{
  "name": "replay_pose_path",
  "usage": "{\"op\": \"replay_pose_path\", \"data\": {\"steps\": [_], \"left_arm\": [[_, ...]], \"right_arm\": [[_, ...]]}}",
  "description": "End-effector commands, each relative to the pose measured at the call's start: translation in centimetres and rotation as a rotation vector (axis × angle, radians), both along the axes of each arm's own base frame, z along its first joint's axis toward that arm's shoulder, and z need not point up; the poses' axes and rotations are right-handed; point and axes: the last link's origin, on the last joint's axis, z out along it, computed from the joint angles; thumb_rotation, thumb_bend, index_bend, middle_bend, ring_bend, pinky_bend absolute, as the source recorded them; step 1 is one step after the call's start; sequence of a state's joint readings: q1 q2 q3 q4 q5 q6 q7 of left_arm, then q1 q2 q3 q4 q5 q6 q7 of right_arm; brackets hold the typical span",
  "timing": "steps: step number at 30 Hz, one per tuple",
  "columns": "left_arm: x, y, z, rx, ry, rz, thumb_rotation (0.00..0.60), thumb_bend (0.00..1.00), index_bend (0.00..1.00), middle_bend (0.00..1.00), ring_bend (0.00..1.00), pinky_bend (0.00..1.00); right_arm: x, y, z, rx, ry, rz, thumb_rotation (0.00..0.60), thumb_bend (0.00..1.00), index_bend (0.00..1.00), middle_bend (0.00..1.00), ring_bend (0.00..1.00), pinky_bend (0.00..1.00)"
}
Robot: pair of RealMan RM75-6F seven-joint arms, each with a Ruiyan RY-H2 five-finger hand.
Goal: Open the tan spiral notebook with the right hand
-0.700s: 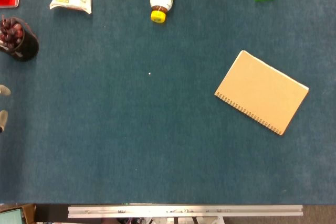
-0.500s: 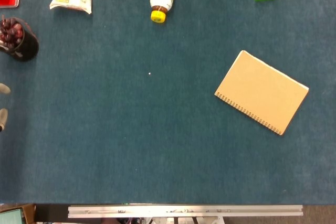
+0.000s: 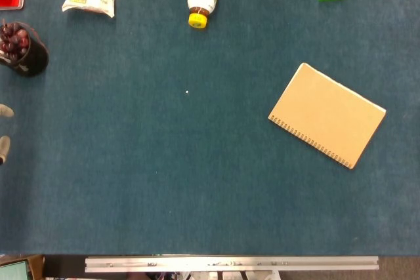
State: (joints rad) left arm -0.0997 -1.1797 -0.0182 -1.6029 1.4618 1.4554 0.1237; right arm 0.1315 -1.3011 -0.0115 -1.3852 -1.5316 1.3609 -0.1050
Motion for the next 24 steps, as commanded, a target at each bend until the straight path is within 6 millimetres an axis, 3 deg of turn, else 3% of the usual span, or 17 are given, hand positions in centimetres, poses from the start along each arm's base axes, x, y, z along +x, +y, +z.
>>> {"op": "replay_pose_path", "data": {"steps": [1,16,19,24], "left_arm": [[0.03,-0.04,0.03,-0.001,-0.001,0.0,0.6,0.32,0.37,0.11,0.16,0.26],[0.01,-0.01,-0.2,-0.013,0.002,0.004,0.6,0.32,0.37,0.11,0.16,0.26],[0.0,-0.01,-0.15,-0.011,-0.001,0.005,0.6,0.32,0.37,0.11,0.16,0.26],[0.06,-0.03,-0.06,-0.01,-0.007,0.006,0.6,0.32,0.37,0.11,0.16,0.26]], "right_arm": [[0.03,0.04,-0.01,0.0,-0.003,-0.004,0.6,0.09,0.39,0.18,0.14,0.2],[-0.44,-0.19,0.3,-0.008,0.018,-0.03,0.6,0.1,0.38,0.18,0.13,0.2],[-0.7,-0.16,0.18,0.01,0.026,-0.054,0.6,0.22,0.3,0.15,0.1,0.2],[-0.87,-0.25,-0.17,0.029,0.026,-0.089,0.6,0.51,0.19,0.12,0.07,0.19]]}}
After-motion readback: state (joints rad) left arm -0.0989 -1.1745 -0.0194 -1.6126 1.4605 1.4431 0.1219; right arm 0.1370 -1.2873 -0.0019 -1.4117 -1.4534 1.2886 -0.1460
